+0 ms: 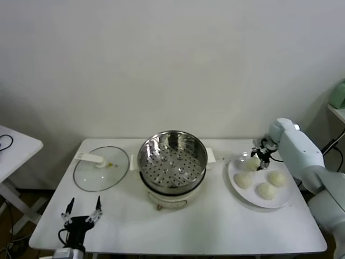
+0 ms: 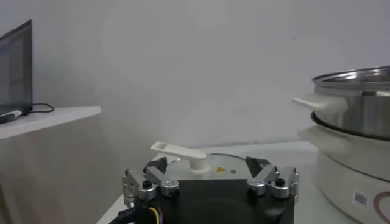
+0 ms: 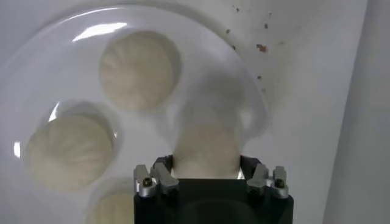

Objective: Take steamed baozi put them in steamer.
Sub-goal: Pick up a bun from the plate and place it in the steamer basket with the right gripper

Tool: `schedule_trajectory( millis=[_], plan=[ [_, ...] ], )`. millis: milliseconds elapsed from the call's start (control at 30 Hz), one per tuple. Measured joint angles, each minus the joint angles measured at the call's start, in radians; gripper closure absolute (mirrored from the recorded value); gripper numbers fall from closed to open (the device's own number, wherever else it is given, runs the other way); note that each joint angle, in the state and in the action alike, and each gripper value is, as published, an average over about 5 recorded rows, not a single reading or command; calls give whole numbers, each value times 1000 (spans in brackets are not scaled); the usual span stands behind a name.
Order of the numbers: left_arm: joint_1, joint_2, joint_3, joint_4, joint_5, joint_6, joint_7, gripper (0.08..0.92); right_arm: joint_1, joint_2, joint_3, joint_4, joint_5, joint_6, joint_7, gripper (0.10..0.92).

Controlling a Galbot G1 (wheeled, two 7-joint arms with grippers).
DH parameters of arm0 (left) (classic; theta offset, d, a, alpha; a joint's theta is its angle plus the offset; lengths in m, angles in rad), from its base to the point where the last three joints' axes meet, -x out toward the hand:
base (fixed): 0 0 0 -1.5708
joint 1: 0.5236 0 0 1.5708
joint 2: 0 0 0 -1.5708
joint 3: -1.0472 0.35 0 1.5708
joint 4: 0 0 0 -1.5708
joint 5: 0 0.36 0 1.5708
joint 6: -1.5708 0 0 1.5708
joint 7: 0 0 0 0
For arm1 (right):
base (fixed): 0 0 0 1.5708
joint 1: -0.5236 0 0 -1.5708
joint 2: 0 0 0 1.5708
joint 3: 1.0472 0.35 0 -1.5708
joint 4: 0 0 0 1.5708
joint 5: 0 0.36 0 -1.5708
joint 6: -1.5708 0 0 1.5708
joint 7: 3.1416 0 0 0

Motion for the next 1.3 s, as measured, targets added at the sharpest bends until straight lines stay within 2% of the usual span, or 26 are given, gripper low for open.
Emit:
schedule_trajectory(
  millis=[433,800,1033,1300],
  plan=[
    [11,0,10,5,7,-7,0,177,192,-134,-250,400,208,2,-16,309],
    [6,14,14,25,4,-2,8,177,345,-132,-430,712,293,17,-17,304],
    [-3,22,18,21,4,10,17,177,365,-62,-497,802,281,36,-13,306],
    [-11,20,25,16,15,18,21,177,355,52,-535,811,245,68,-11,304]
  ],
)
